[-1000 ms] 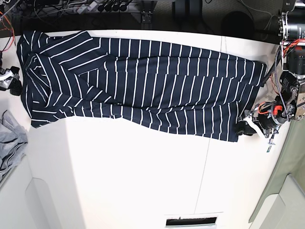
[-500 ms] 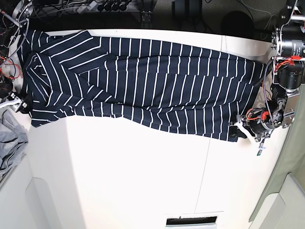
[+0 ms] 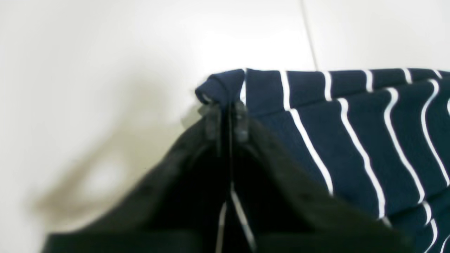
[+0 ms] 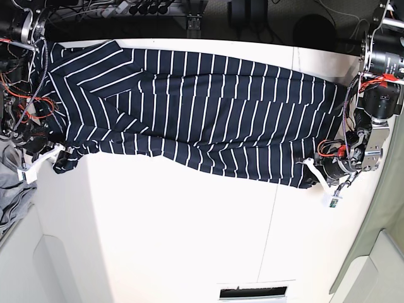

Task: Layout the t-shirt on the table in an organized manner, then fold the t-shirt properly
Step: 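Fold the grasped side edge over the shirt with both grippers, then grasp both ends of the long folded strip with both grippers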

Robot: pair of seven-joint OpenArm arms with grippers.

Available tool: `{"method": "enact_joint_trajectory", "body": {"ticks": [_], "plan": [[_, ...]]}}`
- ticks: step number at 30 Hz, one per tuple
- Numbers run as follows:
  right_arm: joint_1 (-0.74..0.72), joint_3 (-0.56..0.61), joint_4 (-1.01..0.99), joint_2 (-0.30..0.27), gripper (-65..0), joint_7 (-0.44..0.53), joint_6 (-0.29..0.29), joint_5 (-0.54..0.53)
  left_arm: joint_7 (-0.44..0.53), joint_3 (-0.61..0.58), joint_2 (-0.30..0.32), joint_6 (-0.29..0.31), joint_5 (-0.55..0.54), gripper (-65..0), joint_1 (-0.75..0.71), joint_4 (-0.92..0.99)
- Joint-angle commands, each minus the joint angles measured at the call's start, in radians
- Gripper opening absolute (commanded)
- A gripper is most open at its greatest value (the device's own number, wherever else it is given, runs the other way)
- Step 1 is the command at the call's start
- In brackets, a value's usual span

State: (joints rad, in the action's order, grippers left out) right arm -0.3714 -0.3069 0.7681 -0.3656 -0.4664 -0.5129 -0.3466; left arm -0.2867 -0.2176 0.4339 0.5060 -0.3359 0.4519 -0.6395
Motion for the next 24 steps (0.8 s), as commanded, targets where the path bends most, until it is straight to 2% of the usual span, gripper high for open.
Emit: {"method": "enact_joint_trajectory", "body": {"ticks": [1,2,4,7,10,13,15,20,24], "plan": [[-0.019,0.002,0.011,-0.016,-55.3,0.004,-0.01,0.003,-0.02,-0.001,0.01,-0.019,0.023,-65.0,0.013,-0.006],[-0.019,0.002,0.012,-0.016,-64.7,0.004,-0.019,0.003,-0.02,-0.001,0.012,-0.024,0.023,-65.0,0.014,-0.006],[-0.018,0.0,0.018,-0.021,-65.0,0.0,-0.044,0.01,-0.024,-0.001,0.019,-0.023,0.023,-65.0,0.017,-0.007],[-0.014,-0.014,0.045,-0.028,-65.0,-0.016,-0.045,0.013,-0.058,-0.001,0.047,-0.021,0.016,-65.0,0.022,-0.026],[0.014,-0.038,0.114,-0.04,-65.0,-0.058,-0.045,-0.008,-0.116,-0.001,0.096,0.079,-0.039,-65.0,0.011,-0.084],[0.094,-0.068,0.237,-0.06,-65.0,-0.08,-0.045,-0.066,-0.169,-0.001,0.159,0.192,-0.167,-65.0,-0.034,-0.183],[0.158,-0.089,0.33,-0.067,-65.0,-0.09,-0.045,-0.09,-0.204,-0.001,0.199,0.192,-0.245,-65.0,-0.074,-0.264],[0.294,-0.135,0.518,-0.071,-65.0,-0.119,-0.045,-0.122,-0.215,0.002,0.302,0.192,-0.372,-65.0,-0.158,-0.42],[0.409,-0.176,0.62,-0.077,-65.0,-0.118,-0.045,-0.178,-0.261,0.003,0.365,0.192,-0.389,-65.0,-0.23,-0.529]]}}
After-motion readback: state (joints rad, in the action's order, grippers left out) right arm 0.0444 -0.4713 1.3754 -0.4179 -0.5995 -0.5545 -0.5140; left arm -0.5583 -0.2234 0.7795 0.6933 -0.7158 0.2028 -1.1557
